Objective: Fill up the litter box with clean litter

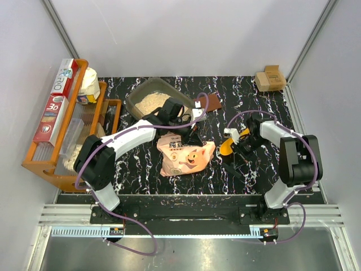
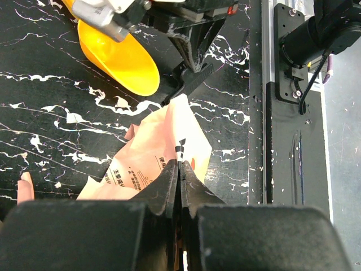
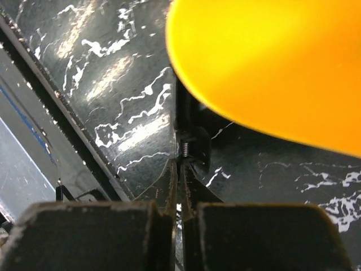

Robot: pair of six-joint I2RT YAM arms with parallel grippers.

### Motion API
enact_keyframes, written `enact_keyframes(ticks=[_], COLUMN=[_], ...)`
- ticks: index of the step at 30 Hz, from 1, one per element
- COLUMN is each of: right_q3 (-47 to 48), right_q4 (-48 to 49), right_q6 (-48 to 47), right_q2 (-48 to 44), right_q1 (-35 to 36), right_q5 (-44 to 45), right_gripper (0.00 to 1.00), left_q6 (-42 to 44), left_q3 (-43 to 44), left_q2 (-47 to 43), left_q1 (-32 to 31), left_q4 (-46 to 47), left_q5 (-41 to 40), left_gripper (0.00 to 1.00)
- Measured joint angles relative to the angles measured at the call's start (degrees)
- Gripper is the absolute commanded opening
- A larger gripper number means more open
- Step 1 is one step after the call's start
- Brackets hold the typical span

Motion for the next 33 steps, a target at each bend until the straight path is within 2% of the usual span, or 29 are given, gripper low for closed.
enact_keyframes(ticks=[3,9,14,19,25,32,33], right_q3=[0.0,4.92,9.64,9.79,9.84,10.01,10.01], right_q4=[-3.08,-13.92,-15.72,-10.56,-4.76,-0.46,-0.07], right_q6=[-3.02,-8.33,-7.06,-0.98,4.0,7.23,7.74], right_q2=[-3.23,-16.52,-24.06,-23.3,-19.08,-16.72,-16.61], right_q1=[0.0,0.0,1.7,6.27,6.82,7.19,7.28], right_q5=[-0.61,-5.16,-11.21,-13.66,-13.79,-13.81,-13.9], right_gripper=[0.0,0.0,0.0,0.0,0.0,0.0,0.0], left_q6=[0.57,2.1,2.49,2.51,2.78,2.93,2.93], left_q3=[0.0,0.0,0.11,0.81,1.42,1.73,1.84], left_q2=[-0.11,-0.33,-0.31,-0.2,0.07,0.52,0.66], left_q1=[0.0,-0.09,-0.11,-0.11,-0.11,-0.02,0.02], left_q4=[-0.2,-0.76,-1.03,-2.16,-3.21,-3.39,-3.39], left_q5=[-0.02,-0.11,-0.04,0.04,0.39,0.61,0.68], left_gripper=[0.0,0.0,0.0,0.0,0.0,0.07,0.11])
